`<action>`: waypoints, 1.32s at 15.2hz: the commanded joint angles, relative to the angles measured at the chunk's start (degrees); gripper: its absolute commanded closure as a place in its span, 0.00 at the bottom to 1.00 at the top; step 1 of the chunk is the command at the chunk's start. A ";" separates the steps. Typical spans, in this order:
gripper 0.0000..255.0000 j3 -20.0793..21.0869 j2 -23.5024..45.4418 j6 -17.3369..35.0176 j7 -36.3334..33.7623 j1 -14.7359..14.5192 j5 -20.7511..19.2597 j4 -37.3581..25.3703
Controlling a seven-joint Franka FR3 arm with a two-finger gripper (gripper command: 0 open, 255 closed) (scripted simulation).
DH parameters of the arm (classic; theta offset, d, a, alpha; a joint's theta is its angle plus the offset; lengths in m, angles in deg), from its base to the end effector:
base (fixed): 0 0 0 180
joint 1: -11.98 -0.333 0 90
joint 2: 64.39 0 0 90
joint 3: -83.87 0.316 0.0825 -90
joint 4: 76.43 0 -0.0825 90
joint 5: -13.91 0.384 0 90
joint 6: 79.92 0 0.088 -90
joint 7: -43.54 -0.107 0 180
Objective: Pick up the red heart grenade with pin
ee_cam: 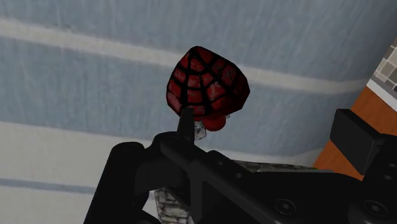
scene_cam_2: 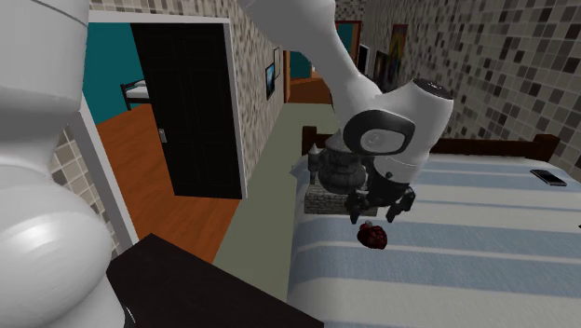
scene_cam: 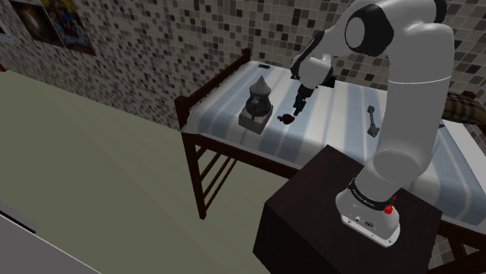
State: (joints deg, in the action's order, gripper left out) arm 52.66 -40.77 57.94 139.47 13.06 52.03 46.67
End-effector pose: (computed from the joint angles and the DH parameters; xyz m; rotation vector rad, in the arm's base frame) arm 0.4754 -0.2970 0.2270 -2.8502 -0.9239 -0.2592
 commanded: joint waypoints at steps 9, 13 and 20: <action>0.00 5.88 13.37 0.38 8.35 6.75 7.09 -9.78; 1.00 6.44 14.40 0.93 8.86 7.12 7.79 -10.18; 1.00 6.49 14.48 0.96 8.90 7.15 7.84 -10.23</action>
State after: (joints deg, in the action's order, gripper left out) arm 59.10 -26.42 58.87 148.37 20.21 59.85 36.45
